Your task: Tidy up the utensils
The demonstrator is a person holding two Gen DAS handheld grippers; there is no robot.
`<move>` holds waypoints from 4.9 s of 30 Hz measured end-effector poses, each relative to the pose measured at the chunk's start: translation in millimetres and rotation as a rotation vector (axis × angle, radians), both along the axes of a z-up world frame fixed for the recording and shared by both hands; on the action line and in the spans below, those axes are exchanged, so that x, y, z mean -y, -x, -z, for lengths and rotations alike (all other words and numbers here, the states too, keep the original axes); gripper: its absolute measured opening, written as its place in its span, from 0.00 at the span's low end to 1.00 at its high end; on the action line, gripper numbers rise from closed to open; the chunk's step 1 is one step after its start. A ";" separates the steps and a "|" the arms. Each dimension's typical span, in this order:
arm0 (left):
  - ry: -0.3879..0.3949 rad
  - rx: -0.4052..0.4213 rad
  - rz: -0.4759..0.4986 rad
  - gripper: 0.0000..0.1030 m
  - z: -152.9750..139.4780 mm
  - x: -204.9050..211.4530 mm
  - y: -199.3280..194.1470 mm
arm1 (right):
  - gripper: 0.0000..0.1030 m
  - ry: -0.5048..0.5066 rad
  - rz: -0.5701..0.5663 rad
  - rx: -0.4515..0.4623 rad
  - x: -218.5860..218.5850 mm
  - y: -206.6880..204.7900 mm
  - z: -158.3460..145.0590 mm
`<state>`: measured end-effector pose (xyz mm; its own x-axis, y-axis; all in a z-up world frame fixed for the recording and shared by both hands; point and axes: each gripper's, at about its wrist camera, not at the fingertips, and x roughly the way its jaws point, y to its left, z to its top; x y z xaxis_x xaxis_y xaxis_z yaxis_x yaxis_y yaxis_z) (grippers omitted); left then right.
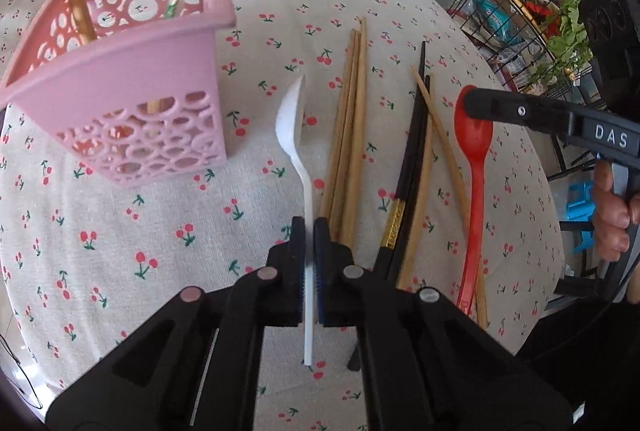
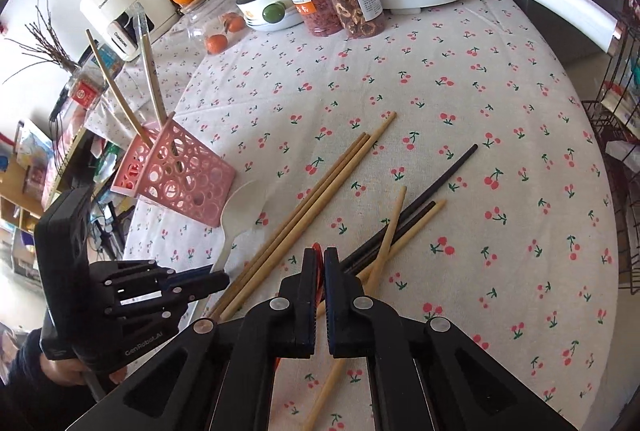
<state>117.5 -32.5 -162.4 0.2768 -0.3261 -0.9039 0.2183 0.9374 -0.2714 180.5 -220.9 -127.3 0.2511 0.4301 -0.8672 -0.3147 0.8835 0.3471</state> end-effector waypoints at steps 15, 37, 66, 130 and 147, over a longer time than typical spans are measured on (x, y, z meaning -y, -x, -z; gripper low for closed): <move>-0.064 -0.026 0.023 0.37 -13.9 -28.1 11.2 | 0.03 0.055 0.016 -0.031 3.5 15.1 -4.3; -0.112 -0.013 -0.041 0.36 -5.0 -3.9 -15.1 | 0.03 0.064 0.031 -0.012 7.5 17.5 -8.9; 0.072 0.911 -0.348 0.35 -171.0 -82.9 14.4 | 0.03 -0.066 0.057 0.813 -88.0 60.5 -183.0; -0.088 0.315 -0.177 0.99 -93.6 -33.8 26.7 | 0.89 0.146 0.173 0.239 -1.0 20.7 -41.1; -0.114 0.256 -0.107 0.99 -70.6 -17.5 28.3 | 0.09 0.177 0.177 -0.078 3.8 -13.0 43.7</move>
